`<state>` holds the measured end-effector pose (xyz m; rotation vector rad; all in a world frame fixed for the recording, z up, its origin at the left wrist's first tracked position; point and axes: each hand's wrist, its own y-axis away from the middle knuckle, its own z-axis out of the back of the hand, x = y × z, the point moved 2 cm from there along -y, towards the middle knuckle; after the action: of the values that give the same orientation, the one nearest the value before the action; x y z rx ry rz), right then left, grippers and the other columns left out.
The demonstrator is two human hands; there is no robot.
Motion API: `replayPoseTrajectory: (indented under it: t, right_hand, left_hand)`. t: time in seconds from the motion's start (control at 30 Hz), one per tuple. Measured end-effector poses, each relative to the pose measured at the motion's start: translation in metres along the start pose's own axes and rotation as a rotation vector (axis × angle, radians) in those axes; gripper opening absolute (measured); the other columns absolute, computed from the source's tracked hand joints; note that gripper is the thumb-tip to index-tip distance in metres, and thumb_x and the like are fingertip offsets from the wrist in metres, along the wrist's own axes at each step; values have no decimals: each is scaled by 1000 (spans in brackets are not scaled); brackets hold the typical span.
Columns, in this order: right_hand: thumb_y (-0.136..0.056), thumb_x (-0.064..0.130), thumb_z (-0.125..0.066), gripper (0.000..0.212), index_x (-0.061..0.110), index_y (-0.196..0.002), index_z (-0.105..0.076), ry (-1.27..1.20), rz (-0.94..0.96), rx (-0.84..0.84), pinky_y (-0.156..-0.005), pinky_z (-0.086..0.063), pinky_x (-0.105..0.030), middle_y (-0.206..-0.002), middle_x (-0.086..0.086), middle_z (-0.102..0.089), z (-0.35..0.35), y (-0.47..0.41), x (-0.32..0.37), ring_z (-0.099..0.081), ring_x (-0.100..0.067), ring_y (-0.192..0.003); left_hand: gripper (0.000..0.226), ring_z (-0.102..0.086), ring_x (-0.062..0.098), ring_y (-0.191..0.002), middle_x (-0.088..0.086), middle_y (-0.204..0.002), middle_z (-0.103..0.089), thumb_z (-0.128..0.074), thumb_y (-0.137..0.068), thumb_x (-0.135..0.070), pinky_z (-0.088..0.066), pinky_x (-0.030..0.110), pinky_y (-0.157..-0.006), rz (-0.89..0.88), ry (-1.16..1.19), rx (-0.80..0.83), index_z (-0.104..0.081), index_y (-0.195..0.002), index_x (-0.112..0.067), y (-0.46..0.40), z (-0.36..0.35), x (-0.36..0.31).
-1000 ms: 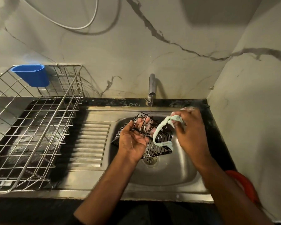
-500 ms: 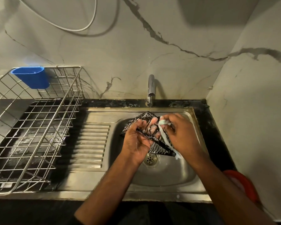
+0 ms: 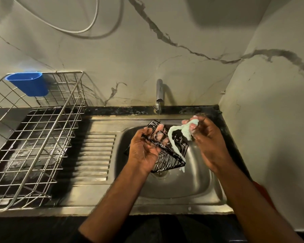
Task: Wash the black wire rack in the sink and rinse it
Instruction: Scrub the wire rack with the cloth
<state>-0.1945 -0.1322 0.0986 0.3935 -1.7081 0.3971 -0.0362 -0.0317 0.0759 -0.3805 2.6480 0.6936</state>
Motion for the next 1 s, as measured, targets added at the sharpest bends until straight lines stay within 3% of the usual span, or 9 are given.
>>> replayPoseTrajectory:
  t: [0.13, 0.23, 0.33, 0.43, 0.57, 0.63, 0.73, 0.87, 1.0]
  right_hand:
    - [-90, 3, -69, 25, 23, -105, -70, 559, 232, 137, -83, -57, -28, -108, 8, -70, -1, 14, -3, -68, -8, -100]
    - [-90, -2, -65, 35, 26, -109, -70, 965, 353, 260, -87, -54, -33, -113, 5, -63, 5, 27, -8, -61, -13, -104]
    - [-92, 0, -64, 29, 23, -107, -70, 976, 306, 153, -89, -54, -33, -113, 5, -64, 29, 31, -8, -63, -14, -104]
    - [-91, -2, -64, 24, 15, -104, -73, 1000, 265, 60, -86, -54, -32, -106, 0, -67, 48, 34, -9, -67, -15, -96]
    - [-88, -1, -70, 20, 14, -102, -73, 868, 245, -181, -81, -45, -4, -102, 2, -71, 50, 41, -5, -65, 6, -88]
    - [-89, 1, -70, 20, 16, -103, -72, 854, 239, -222, -83, -46, -5, -101, 2, -71, 42, 40, -6, -67, 1, -89]
    - [-92, -3, -63, 24, 18, -103, -71, 871, 242, -200, -88, -48, -10, -101, 7, -72, 30, 44, -9, -67, -1, -94]
    - [-90, 0, -68, 19, 14, -103, -73, 750, 232, -188, -86, -47, -6, -103, 11, -73, 24, 50, -4, -67, 5, -97]
    - [-91, 10, -71, 19, 19, -108, -71, 735, 123, -310, -84, -50, -9, -103, 15, -72, 28, 57, -12, -66, 7, -94]
  left_hand:
    - [16, -69, 24, -84, 17, -105, -77, -56, -89, -14, -53, 45, -88, 0, -6, -22, -61, -74, -16, -1, -9, 5]
    - [6, -73, 27, -97, 15, -105, -77, -60, -82, -11, -53, 48, -98, -5, 13, -34, -63, -78, -15, -3, -14, 9]
    - [16, -71, 30, -111, 16, -106, -77, -54, -89, -9, -53, 53, -95, -13, 28, -48, -63, -78, -13, -4, -13, 11]
    - [24, -70, 29, -107, 13, -97, -78, -47, -92, -9, -53, 52, -94, -58, 67, -62, -60, -72, -13, -3, -14, 6]
    - [25, -71, 26, -81, 12, -87, -76, -47, -94, -16, -52, 42, -89, -9, 59, -66, -59, -73, -13, 2, -18, 13]
    - [26, -68, 24, -65, 13, -84, -73, -46, -95, -18, -53, 39, -79, 13, 63, -75, -60, -73, -12, 4, -18, 18]
    - [28, -66, 22, -57, 13, -82, -73, -43, -95, -19, -53, 35, -75, 25, 88, -79, -60, -74, -12, 6, -16, 20]
    - [30, -59, 22, -46, 15, -80, -70, -38, -97, -18, -51, 25, -49, 18, 171, -55, -57, -75, -10, 9, -15, 12]
    - [33, -73, 30, -65, 22, -87, -74, -37, -97, -16, -56, 27, -53, 2, 227, -46, -61, -75, -6, 11, -15, 8]
